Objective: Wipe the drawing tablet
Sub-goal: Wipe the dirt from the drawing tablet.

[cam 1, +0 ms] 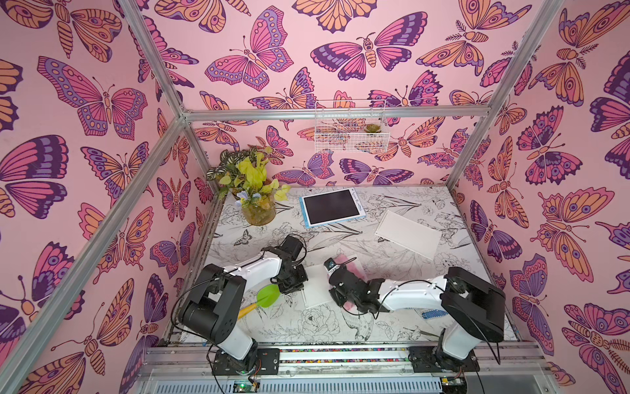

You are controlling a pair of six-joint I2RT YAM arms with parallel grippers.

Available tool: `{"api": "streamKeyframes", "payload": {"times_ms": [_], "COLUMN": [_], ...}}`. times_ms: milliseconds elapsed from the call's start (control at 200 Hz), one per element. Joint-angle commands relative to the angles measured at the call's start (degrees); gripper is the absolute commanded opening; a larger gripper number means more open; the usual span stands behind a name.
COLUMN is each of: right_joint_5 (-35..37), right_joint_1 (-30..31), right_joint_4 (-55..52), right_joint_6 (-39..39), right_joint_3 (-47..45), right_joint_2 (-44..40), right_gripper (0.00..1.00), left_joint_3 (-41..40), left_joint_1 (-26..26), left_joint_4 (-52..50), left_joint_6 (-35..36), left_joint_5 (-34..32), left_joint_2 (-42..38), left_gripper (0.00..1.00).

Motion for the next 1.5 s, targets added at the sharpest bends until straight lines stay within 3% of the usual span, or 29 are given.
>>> {"api": "streamKeyframes", "payload": {"times_ms": [0, 105, 205, 255, 401, 476, 551, 706, 766, 811, 971, 1051, 1147, 1327, 1407, 1492], "right_joint_5": [4.7, 6.0, 2.5, 0.2, -3.3, -2.7, 2.1, 5.2, 5.6, 1.7, -3.7, -5.8, -1.5, -1.0, -6.7, -10.6], "right_joint_1": [-5.6, -15.2, -16.9, -14.4, -0.1, 1.9, -0.5, -13.7, -14.7, -14.4, -0.7, 2.8, 0.3, -14.1, -13.6, -8.4], "right_joint_4": [-5.6, -9.9, -7.6, -5.9, 0.3, -0.1, -3.1, -9.3, -9.2, -7.6, -1.1, -0.3, -0.7, -0.4, 0.7, 2.0], "right_joint_6": [4.1, 7.0, 3.3, 2.9, -0.4, 0.7, 2.8, 8.0, 6.6, 4.4, 0.0, -0.2, 1.7, 2.5, -1.4, -2.3], "right_joint_3": [-2.0, -8.5, -11.6, -10.6, -2.3, 0.3, -1.4, -11.6, -13.9, -14.4, -6.0, -0.6, -0.9, -6.7, -3.1, 3.8], "right_joint_2": [-1.8, -9.5, -13.8, -12.8, -3.7, -1.2, -2.5, -13.3, -16.8, -17.5, -8.6, -2.7, -2.6, -7.1, -4.9, 0.6], "right_gripper": [0.0, 0.0, 0.0, 0.0, 0.0, 0.0, 0.0, 0.0, 0.0, 0.0, 0.0, 0.0, 0.0, 0.0, 0.0, 0.0], "left_joint_3": [-2.8, -3.0, -3.1, -3.0, -2.5, -2.3, -2.2, -1.9, -1.7, -1.5, 0.0, 0.8, 1.7, 2.3, 1.9, 1.2], "left_joint_1": [-0.2, -0.2, -0.2, -0.2, -0.3, -0.3, -0.3, -0.2, -0.3, -0.2, -0.2, -0.3, -0.3, -0.2, -0.2, -0.2], "left_joint_4": [-1.3, -1.3, -1.2, -1.2, -0.7, -0.7, -0.5, -0.5, -0.5, -0.5, 0.2, 0.8, 1.8, 2.3, 2.6, 3.3], "left_joint_6": [-1.5, -1.4, -1.5, -1.6, -1.6, -1.5, -1.4, -0.7, -0.3, 0.0, 1.1, 1.7, 3.2, 5.2, 5.4, 5.2], "left_joint_5": [-4.2, -4.4, -4.4, -4.3, -3.5, -3.3, -3.3, -3.1, -3.1, -3.1, -1.6, -0.8, 0.0, 0.0, 0.1, 0.1], "left_joint_2": [4.1, 3.9, 3.9, 4.1, 4.9, 5.2, 5.2, 5.4, 5.5, 5.6, 7.3, 8.0, 8.3, 9.8, 10.4, 10.6], "left_gripper": [0.09, 0.09, 0.09, 0.09, 0.08, 0.08, 0.08, 0.08, 0.08, 0.08, 0.08, 0.08, 0.08, 0.06, 0.05, 0.05]}}
